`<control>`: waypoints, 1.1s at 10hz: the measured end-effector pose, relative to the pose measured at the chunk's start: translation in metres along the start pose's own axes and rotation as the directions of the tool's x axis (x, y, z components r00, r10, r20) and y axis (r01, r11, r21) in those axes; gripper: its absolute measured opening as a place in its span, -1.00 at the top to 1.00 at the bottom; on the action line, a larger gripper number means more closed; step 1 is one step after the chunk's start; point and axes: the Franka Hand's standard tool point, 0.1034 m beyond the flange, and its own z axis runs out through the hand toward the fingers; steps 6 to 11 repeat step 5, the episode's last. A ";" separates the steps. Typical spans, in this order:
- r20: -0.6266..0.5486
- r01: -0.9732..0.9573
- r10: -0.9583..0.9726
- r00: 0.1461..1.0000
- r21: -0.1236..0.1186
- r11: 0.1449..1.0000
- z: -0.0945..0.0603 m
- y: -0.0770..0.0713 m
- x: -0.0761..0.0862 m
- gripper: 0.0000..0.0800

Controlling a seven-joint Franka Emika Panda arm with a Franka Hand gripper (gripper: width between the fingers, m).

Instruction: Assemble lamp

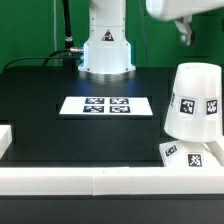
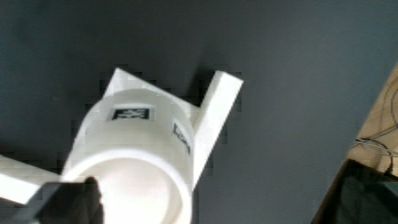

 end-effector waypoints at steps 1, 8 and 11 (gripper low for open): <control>-0.003 -0.016 0.016 1.000 -0.020 1.000 -0.005 -0.004 -0.002 -0.72; 0.006 -0.016 0.016 1.000 -0.014 1.000 0.002 -0.001 -0.002 -0.75; 0.006 -0.016 0.016 1.000 -0.014 1.000 0.002 -0.001 -0.002 -0.75</control>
Offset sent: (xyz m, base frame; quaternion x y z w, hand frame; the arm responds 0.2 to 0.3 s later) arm 0.0000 0.0000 0.0000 0.0000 0.0000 0.0000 1.0000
